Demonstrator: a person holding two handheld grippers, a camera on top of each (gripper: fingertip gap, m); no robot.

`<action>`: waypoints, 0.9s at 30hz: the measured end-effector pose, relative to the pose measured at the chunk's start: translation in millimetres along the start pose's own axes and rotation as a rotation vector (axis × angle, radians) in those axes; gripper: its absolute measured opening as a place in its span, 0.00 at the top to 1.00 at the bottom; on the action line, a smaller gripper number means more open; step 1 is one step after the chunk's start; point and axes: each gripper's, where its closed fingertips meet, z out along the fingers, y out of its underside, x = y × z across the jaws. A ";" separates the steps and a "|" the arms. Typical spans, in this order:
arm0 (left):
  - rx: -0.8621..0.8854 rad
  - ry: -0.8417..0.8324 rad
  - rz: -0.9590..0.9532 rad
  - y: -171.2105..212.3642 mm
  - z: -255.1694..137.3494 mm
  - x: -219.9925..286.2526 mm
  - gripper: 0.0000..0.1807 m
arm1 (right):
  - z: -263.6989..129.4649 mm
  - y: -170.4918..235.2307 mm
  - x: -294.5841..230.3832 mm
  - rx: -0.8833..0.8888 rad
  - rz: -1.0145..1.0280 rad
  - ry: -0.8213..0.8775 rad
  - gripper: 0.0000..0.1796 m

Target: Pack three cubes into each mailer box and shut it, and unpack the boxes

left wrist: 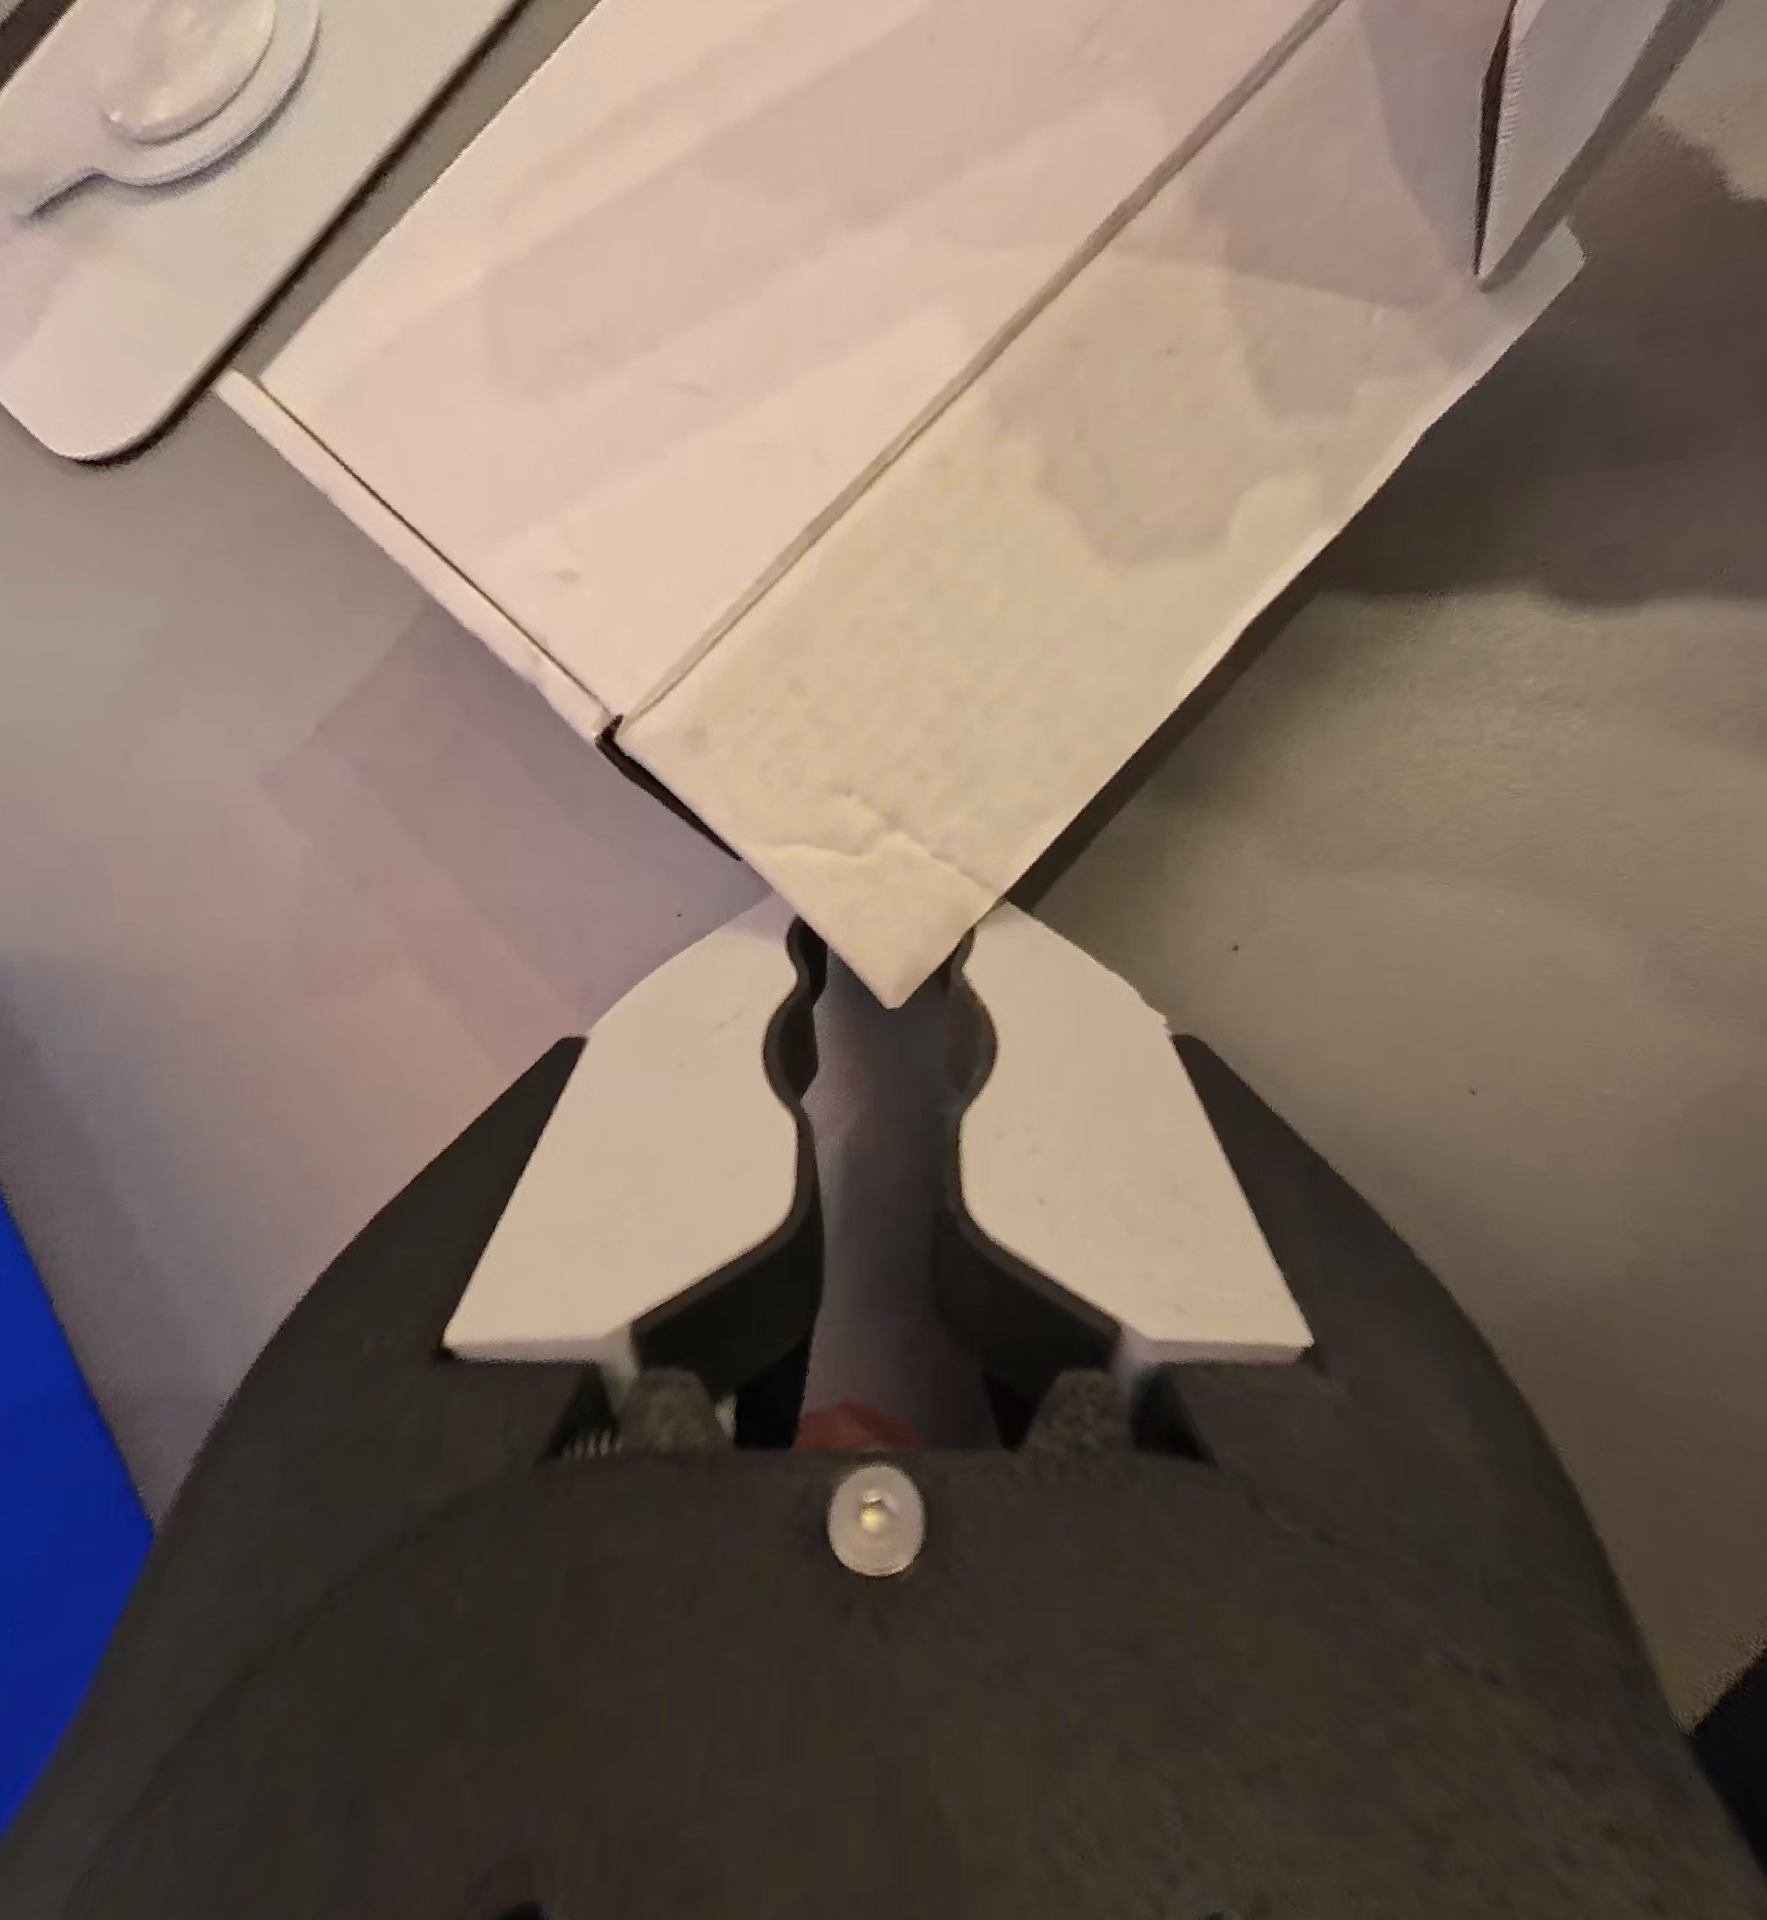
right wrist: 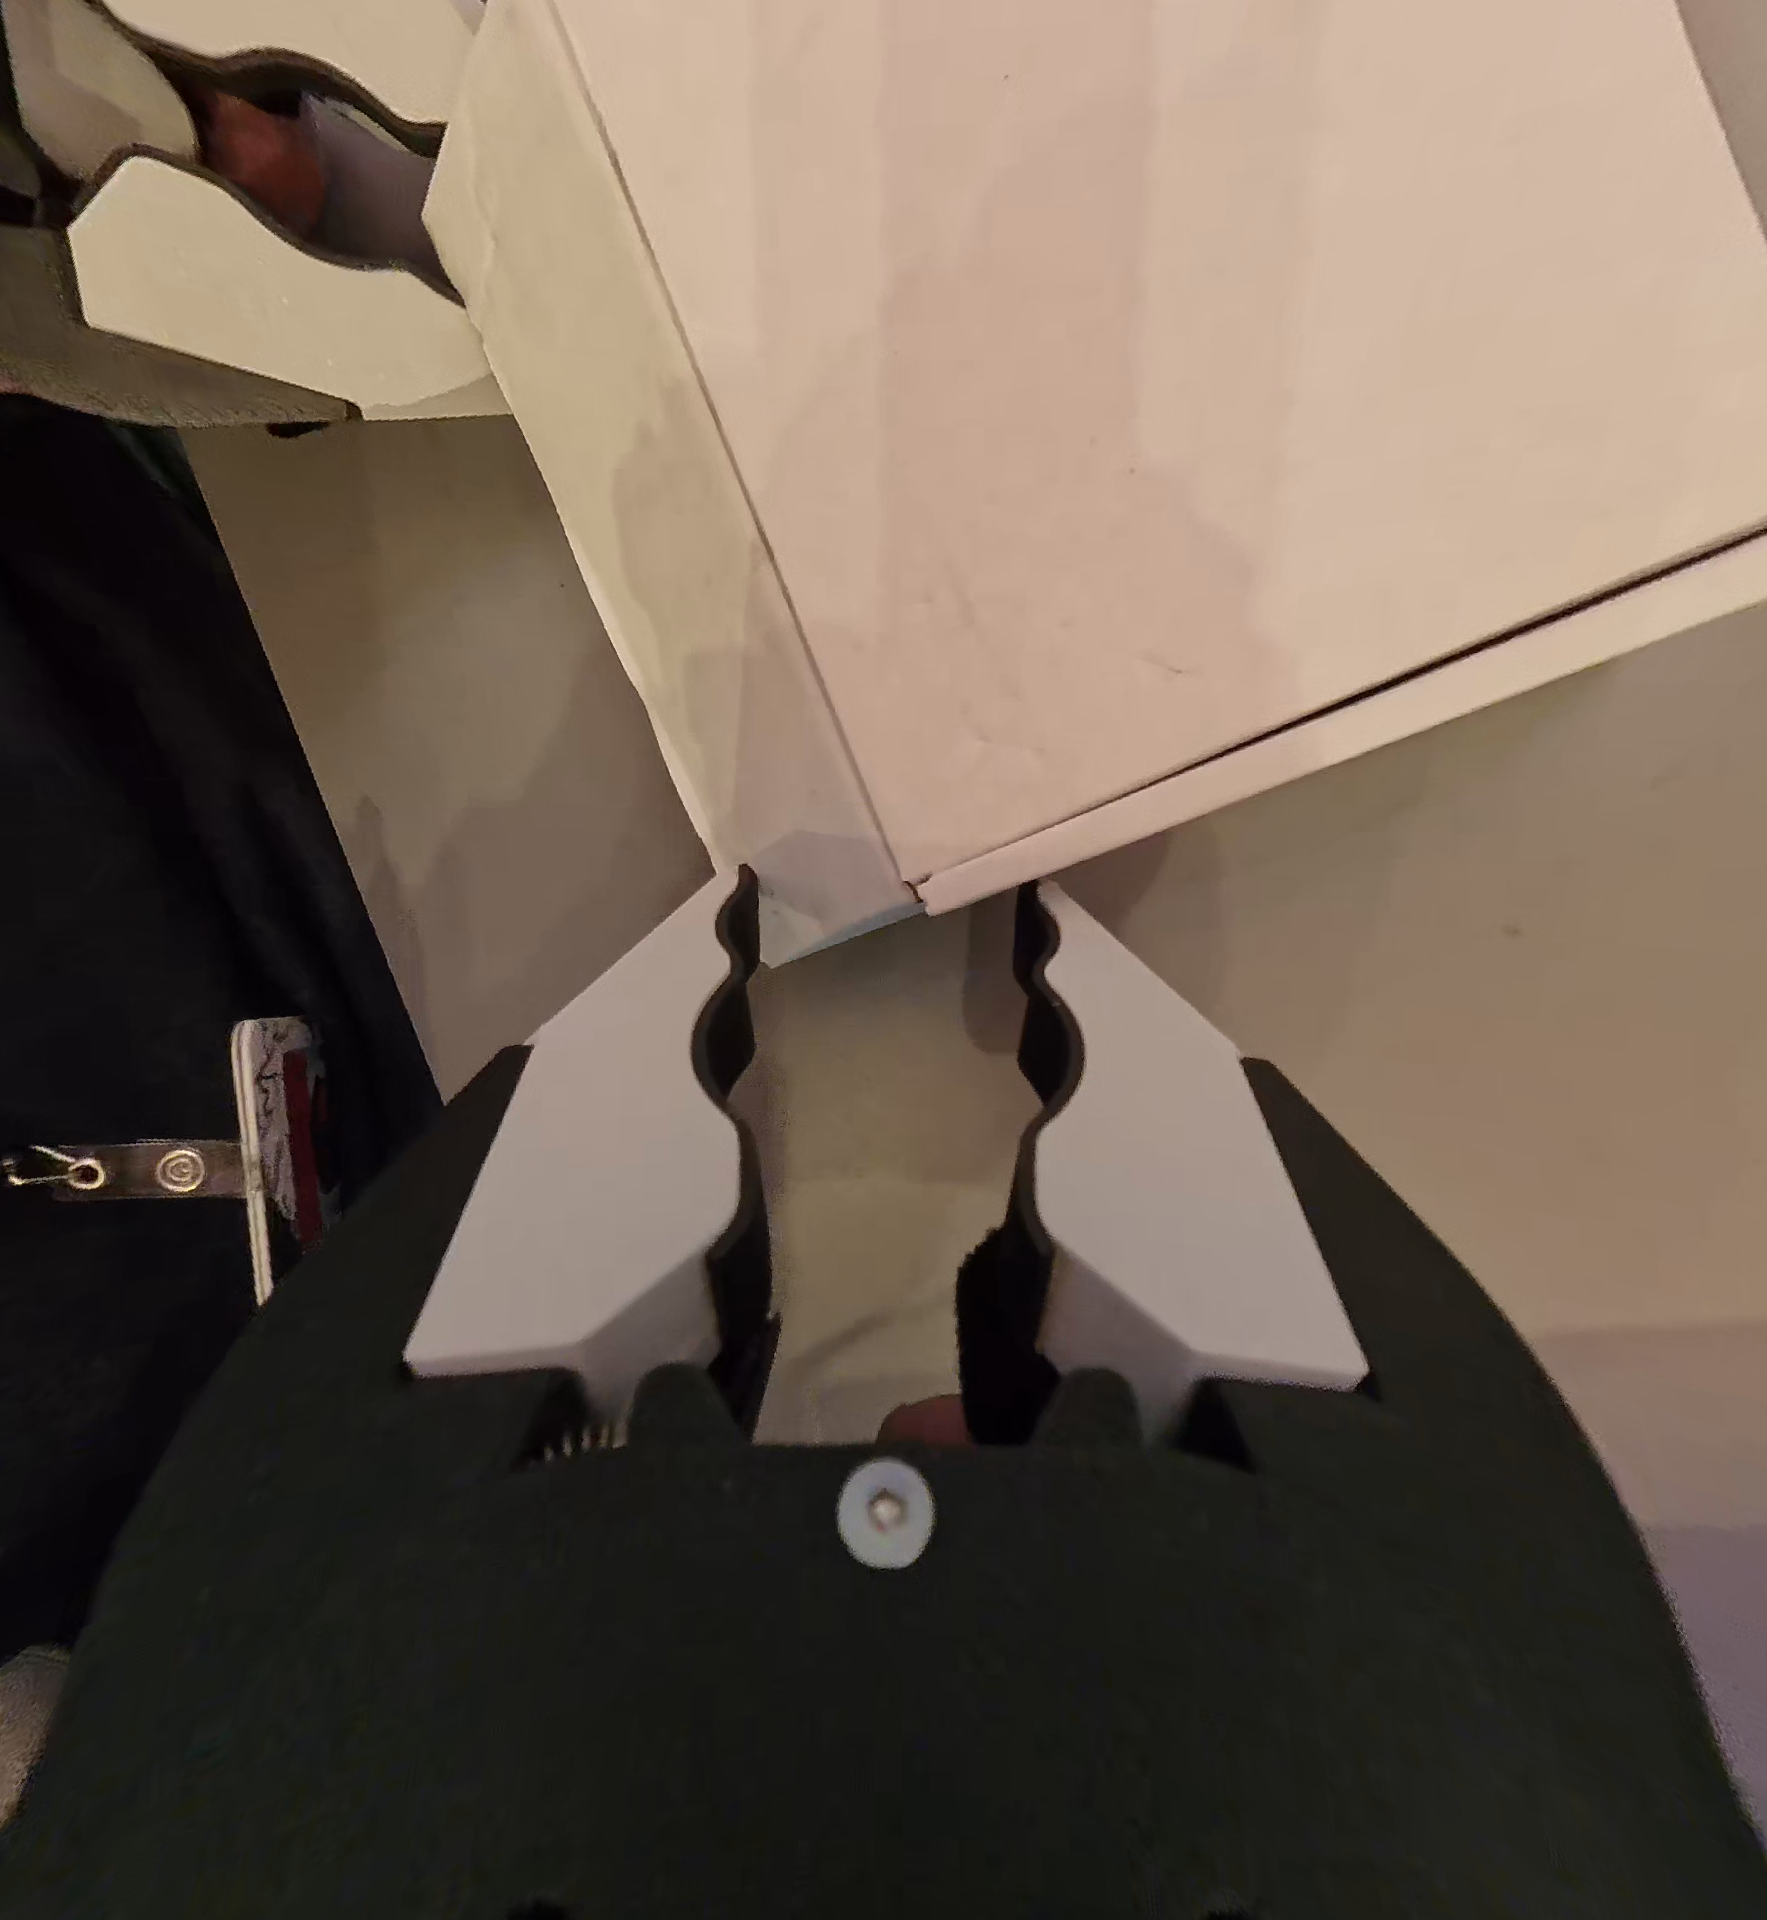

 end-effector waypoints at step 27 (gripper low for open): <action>-0.003 -0.181 0.080 1.4 0.4 -20.1 0.99 | -0.1 -7.6 -4.4 0.050 0.089 -0.085 0.80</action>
